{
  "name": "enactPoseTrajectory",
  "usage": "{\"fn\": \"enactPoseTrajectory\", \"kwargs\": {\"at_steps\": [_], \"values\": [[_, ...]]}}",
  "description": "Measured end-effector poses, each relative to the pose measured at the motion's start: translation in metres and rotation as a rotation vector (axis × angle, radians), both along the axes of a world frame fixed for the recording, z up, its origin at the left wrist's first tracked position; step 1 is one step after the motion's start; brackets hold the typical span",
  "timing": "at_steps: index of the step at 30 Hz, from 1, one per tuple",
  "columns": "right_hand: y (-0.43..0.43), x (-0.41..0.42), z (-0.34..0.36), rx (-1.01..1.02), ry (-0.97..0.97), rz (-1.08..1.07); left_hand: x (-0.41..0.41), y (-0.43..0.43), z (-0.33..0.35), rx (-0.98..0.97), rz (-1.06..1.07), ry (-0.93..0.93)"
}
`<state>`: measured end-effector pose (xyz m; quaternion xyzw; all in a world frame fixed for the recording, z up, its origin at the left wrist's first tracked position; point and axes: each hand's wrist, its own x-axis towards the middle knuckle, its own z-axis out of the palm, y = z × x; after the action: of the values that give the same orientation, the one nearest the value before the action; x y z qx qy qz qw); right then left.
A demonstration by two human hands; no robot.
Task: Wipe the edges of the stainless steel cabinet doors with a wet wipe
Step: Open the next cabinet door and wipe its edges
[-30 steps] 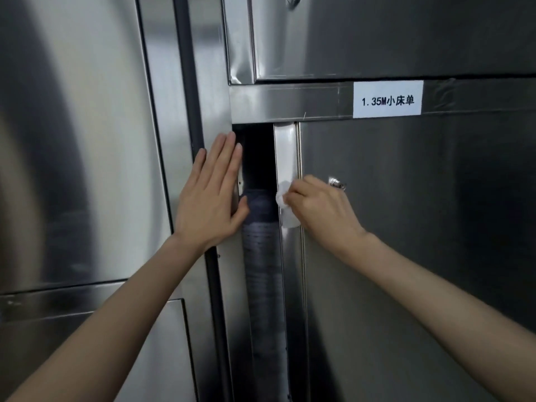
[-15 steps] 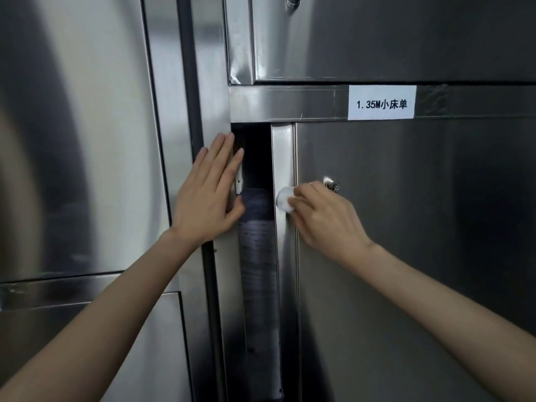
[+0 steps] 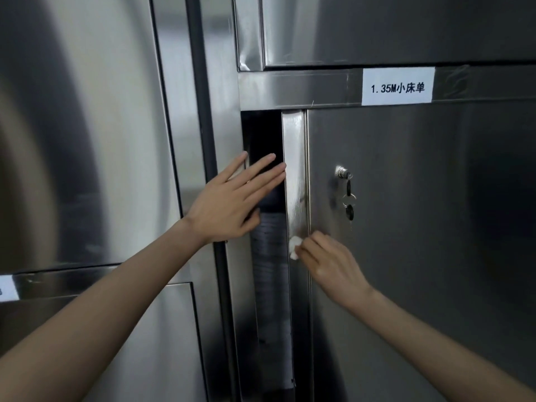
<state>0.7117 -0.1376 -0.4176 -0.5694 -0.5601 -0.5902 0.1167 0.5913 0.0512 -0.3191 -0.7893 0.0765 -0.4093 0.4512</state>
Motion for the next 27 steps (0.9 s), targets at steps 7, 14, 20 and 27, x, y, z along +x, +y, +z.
{"fn": "enactPoseTrajectory", "kwargs": {"at_steps": [7,14,20,27], "values": [[0.016,0.000,0.036,0.208,0.310,0.213,0.003,0.003,-0.001,0.026,0.010,0.008],[0.003,0.005,-0.074,-0.039,0.191,0.202,0.002,0.001,-0.001,0.028,0.015,-0.009],[0.005,0.009,-0.011,0.087,0.170,0.192,0.001,-0.001,-0.001,0.021,0.012,-0.018],[0.004,0.005,-0.046,0.132,0.272,0.223,0.001,-0.001,-0.002,-0.006,-0.035,-0.005]]}}
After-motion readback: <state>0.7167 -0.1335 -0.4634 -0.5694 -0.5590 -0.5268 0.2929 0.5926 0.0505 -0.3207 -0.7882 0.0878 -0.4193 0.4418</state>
